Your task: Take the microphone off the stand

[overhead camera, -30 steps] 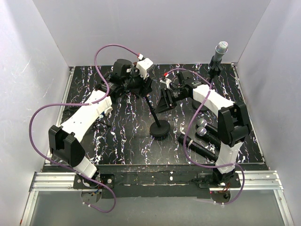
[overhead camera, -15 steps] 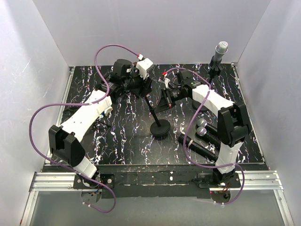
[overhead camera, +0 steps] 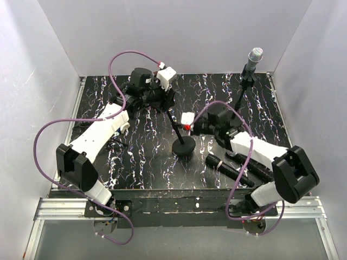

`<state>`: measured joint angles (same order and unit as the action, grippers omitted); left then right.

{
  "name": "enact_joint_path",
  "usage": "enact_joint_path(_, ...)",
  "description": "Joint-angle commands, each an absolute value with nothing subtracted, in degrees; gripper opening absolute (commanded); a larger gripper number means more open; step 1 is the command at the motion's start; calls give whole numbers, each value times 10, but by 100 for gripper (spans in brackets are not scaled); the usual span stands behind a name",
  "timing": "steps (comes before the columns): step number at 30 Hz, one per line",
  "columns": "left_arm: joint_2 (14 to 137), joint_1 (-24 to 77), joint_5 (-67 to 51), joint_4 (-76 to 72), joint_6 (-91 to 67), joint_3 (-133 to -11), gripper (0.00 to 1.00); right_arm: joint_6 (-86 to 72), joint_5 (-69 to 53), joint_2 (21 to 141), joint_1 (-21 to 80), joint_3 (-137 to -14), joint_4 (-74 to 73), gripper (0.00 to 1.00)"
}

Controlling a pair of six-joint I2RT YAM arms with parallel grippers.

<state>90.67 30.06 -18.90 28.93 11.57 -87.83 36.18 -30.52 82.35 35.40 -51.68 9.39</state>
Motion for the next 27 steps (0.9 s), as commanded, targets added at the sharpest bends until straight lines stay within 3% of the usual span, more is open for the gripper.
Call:
enact_joint_path(1, 899, 304, -213, 287, 104, -895, 55, 614, -231, 845, 368, -405, 527, 1)
enact_joint_path(4, 899, 304, -215, 287, 104, -896, 55, 703, -281, 872, 369, -360, 655, 1)
enact_joint_path(8, 902, 304, -217, 287, 108, -901, 55, 684, -290, 862, 370, -355, 685, 5)
enact_joint_path(12, 904, 304, -209, 287, 136, -911, 55, 686, -257, 828, 367, -355, 616, 48)
enact_joint_path(14, 907, 304, -203, 287, 154, -919, 55, 679, -236, 803, 367, -351, 576, 58)
enact_joint_path(16, 913, 304, -201, 288, 175, -933, 55, 644, -212, 779, 361, -344, 556, 63)
enact_joint_path(27, 969, 307, -207, 311, 300, -1027, 55, 375, -28, 701, 313, -401, 359, 63)
